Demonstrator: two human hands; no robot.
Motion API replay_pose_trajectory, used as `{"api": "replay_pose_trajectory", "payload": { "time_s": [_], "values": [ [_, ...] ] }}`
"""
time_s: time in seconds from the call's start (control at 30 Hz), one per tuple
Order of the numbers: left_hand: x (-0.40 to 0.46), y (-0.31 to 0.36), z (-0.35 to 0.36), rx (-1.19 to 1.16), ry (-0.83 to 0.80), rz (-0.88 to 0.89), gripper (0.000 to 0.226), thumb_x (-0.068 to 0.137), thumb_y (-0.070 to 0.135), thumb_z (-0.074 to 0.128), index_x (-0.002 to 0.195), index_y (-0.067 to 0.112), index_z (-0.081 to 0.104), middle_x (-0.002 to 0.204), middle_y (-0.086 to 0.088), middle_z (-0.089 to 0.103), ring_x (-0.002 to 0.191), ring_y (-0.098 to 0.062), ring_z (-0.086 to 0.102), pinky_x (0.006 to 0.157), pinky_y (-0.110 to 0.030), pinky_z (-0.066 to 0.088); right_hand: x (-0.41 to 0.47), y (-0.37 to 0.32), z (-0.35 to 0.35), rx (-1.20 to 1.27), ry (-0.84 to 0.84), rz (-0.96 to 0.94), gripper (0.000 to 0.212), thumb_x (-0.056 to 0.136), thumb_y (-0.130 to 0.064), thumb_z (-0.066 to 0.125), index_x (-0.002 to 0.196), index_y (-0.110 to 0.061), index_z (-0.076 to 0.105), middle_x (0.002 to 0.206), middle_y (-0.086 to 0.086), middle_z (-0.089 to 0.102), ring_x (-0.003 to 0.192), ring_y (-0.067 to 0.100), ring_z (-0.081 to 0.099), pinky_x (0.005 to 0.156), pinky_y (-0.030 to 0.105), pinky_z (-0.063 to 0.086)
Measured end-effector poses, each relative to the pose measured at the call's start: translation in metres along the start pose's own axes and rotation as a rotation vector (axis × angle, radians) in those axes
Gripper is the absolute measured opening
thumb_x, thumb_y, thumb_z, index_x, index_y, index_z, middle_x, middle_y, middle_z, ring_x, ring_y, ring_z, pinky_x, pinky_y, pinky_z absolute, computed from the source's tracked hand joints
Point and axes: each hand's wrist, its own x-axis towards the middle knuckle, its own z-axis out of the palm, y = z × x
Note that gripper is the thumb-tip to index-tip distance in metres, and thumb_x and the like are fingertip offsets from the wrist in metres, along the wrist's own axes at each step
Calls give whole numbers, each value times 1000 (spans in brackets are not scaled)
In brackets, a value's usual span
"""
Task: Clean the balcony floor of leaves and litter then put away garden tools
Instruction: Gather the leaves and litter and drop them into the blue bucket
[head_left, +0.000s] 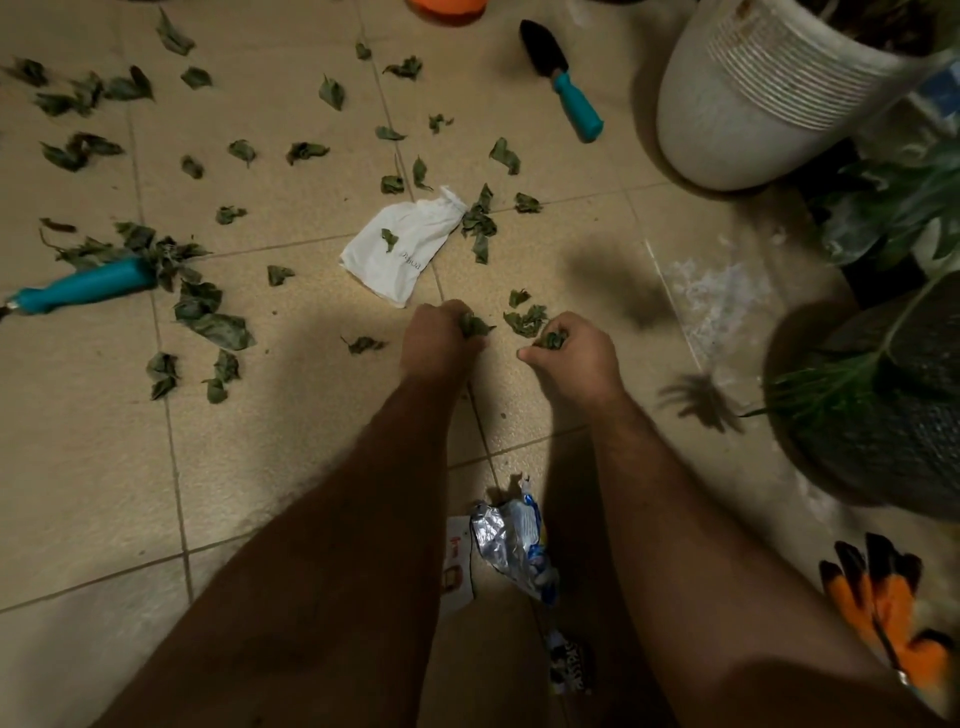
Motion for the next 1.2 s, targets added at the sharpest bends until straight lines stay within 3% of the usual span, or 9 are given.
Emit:
{"api": "replay_pose_trajectory", "payload": {
  "time_s": [0.1,0.3,0.37,0.43,0.53,0.7,0.93,1.07,1.2],
  "values": [
    [0,4,-2,101,7,-7,31,89,25,71,114,7,65,113,-15,58,100,-28,58,73,-30,38,-4,0,1,-90,-11,-25,22,82,-30,79,88,-14,65,79,-3,64,71,11,58,60,25,45],
    [1,16,-10,-94,94,-56,24,92,23,59,95,1,65,82,-12,61,84,-31,63,64,-30,39,9,1,-10,379,69,158,9,91,-9,62,98,-12,59,91,5,62,75,13,58,62,28,50],
    [2,18,-12,-129,81,-37,28,94,17,55,115,2,66,104,-17,68,102,-32,64,79,-33,46,18,-2,-11,421,71,150,25,94,-5,60,116,-17,60,116,2,63,97,11,60,83,27,55],
    [0,19,-13,-133,54,-14,41,96,11,51,137,7,56,132,-15,63,120,-29,59,99,-33,44,25,-8,-10,338,36,58,34,96,-6,58,127,-19,60,128,-4,59,112,6,53,97,22,46],
    [0,16,-9,-162,70,-3,41,96,8,48,135,12,59,135,-10,62,119,-25,60,103,-34,45,29,-15,-5,184,-34,-37,27,93,-12,67,120,-14,67,119,-1,65,107,9,58,91,20,46],
    [4,19,8,-87,42,48,30,99,20,54,125,10,63,119,-10,68,108,-26,62,84,-26,41,27,-6,0,49,-17,-47,12,91,-21,70,91,-10,65,88,5,68,85,18,63,80,39,55],
    [5,38,27,53,-22,157,54,88,28,73,137,16,55,123,-13,60,107,-25,60,85,-29,47,17,2,-28,569,-81,188,16,99,-29,57,98,-15,64,77,-3,59,70,12,53,59,26,40],
    [6,37,35,150,11,108,37,93,21,66,128,11,59,121,-15,57,98,-21,57,80,-27,46,18,7,-32,844,-124,257,10,95,-13,55,93,-5,62,78,10,62,62,16,56,51,27,39],
    [2,33,32,140,49,97,23,96,21,60,113,5,60,104,-9,54,83,-16,47,70,-27,37,19,-3,-25,861,-87,277,11,92,1,52,100,2,59,78,16,60,67,24,59,47,25,40]
  ]
}}
